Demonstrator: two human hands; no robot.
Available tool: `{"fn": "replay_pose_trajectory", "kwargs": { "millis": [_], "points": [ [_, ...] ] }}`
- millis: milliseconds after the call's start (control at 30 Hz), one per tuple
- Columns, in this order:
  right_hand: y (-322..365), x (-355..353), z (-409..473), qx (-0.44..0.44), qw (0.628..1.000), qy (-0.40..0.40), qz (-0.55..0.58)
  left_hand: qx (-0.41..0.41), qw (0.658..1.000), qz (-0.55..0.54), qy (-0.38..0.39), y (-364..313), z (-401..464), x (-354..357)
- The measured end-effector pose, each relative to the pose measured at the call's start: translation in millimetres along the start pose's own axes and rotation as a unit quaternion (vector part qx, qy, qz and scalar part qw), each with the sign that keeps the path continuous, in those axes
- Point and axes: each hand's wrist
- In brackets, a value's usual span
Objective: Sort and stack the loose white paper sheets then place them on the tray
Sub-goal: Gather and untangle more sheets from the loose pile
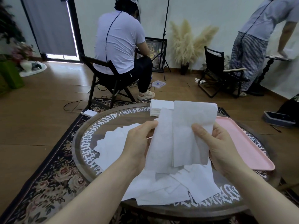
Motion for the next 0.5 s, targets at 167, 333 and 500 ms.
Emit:
{"fn": "replay_pose_trajectory", "kwargs": {
  "millis": [167,333,500],
  "points": [
    [0.2,-4.6,3.4,0.003,1.000,-0.017,0.017,0.042,0.995,0.071,0.047,1.3,-3.3,-0.3],
    [-0.5,-6.7,2.7,0.062,0.998,0.004,0.007,0.141,0.988,0.052,-0.026,2.6,4.4,-4.1],
    [-4.8,0.4,-2.9,0.060,0.998,0.029,-0.007,0.166,0.983,0.078,-0.004,9.4,5.7,-4.3]
  ]
}}
Point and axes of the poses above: each hand's wrist, its own z-axis towards the middle knuckle, its own x-axis out of the palm, y = z × x, and after that the axes turned 14 degrees about x, right-handed
